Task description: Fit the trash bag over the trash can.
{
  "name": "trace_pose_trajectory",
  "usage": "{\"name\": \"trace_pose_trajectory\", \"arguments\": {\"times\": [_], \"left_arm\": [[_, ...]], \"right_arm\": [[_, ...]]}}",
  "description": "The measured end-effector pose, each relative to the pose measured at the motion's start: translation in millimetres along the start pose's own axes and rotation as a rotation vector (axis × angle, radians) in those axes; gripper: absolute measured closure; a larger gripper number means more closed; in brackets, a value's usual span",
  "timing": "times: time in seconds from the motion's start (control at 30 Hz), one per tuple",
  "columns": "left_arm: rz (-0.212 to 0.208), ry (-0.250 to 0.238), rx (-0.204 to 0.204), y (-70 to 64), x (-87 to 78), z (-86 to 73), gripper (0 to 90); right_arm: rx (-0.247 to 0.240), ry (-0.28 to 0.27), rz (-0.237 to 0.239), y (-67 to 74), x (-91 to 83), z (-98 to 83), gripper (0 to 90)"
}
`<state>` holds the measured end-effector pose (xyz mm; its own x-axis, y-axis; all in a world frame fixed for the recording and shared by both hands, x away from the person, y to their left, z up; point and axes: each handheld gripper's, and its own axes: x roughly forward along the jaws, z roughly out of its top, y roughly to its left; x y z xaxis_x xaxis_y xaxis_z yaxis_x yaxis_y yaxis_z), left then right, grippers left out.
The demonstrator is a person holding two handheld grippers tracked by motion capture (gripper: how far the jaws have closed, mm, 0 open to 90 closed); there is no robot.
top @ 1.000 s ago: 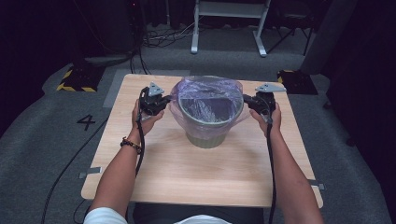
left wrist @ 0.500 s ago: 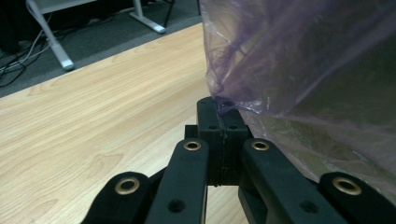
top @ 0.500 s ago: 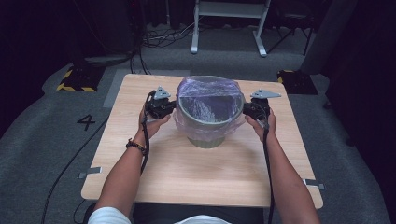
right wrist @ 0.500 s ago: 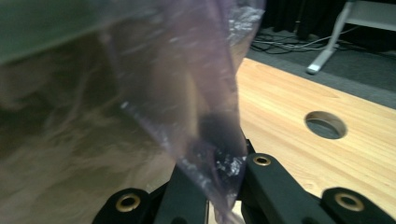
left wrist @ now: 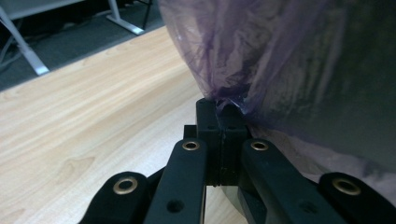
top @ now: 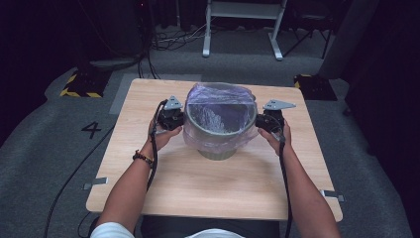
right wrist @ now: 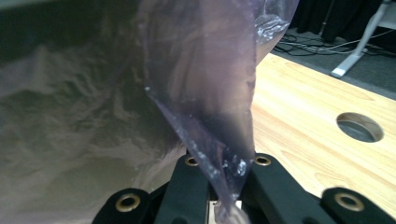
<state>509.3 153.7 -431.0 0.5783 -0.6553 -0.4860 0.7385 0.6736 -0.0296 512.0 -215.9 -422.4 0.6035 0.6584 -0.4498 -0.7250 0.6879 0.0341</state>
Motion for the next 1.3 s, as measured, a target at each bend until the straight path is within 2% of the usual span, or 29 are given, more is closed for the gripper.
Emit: {"name": "trace_pose_trajectory", "arguments": {"times": [0.13,0.3,0.37,0.47,0.53,0.67,0.77,0.8,0.9,1.0,1.07,1.13,1.23,1.3], "left_arm": [[-0.007,0.013,0.035,-6.6,-4.7,-3.0,89.9],[-0.031,0.018,0.071,-18.7,-15.6,-10.9,89.8],[-0.027,0.023,0.092,-23.1,-21.0,-13.1,89.4],[0.0,0.018,0.1,-26.7,-29.9,-14.0,83.6],[0.034,0.01,0.104,-25.7,-37.5,-13.2,79.4],[0.087,-0.011,0.084,-21.4,-54.5,-10.6,66.8],[0.125,-0.025,0.062,-18.3,-68.2,-9.4,54.5],[0.134,-0.031,0.057,-17.1,-73.2,-9.1,50.0],[0.15,-0.053,0.059,-15.4,-87.8,-8.4,43.2],[0.145,-0.098,0.06,-14.7,-105.2,-5.9,39.8],[0.125,-0.125,0.07,-14.7,-114.2,-2.4,38.4],[0.115,-0.153,0.085,-15.8,-120.7,2.4,38.1],[0.086,-0.172,0.114,-17.2,-124.9,11.1,37.6],[0.091,-0.169,0.139,-19.1,-124.3,18.6,37.5]], "right_arm": [[-0.02,0.008,0.002,6.2,-4.0,-1.7,90.0],[-0.04,0.019,0.042,17.6,-16.6,-7.4,90.0],[-0.045,0.016,0.054,23.0,-22.0,-10.8,89.8],[-0.066,0.014,0.037,28.7,-31.5,-13.7,84.8],[-0.073,0.008,0.013,29.3,-39.8,-14.0,81.1],[-0.074,-0.014,-0.042,24.8,-56.4,-11.9,69.0],[-0.072,-0.024,-0.056,21.7,-66.2,-10.4,57.7],[-0.069,-0.027,-0.079,20.9,-70.4,-9.6,55.0],[-0.082,-0.047,-0.083,20.0,-79.3,-7.9,46.4],[-0.115,-0.061,-0.079,22.4,-86.7,-5.0,40.3],[-0.134,-0.071,-0.078,24.5,-90.1,-2.3,38.2],[-0.136,-0.089,-0.069,25.6,-93.1,0.8,37.3],[-0.151,-0.118,-0.071,28.0,-97.4,7.7,39.7],[-0.17,-0.129,-0.086,29.7,-98.2,12.1,48.0]]}}
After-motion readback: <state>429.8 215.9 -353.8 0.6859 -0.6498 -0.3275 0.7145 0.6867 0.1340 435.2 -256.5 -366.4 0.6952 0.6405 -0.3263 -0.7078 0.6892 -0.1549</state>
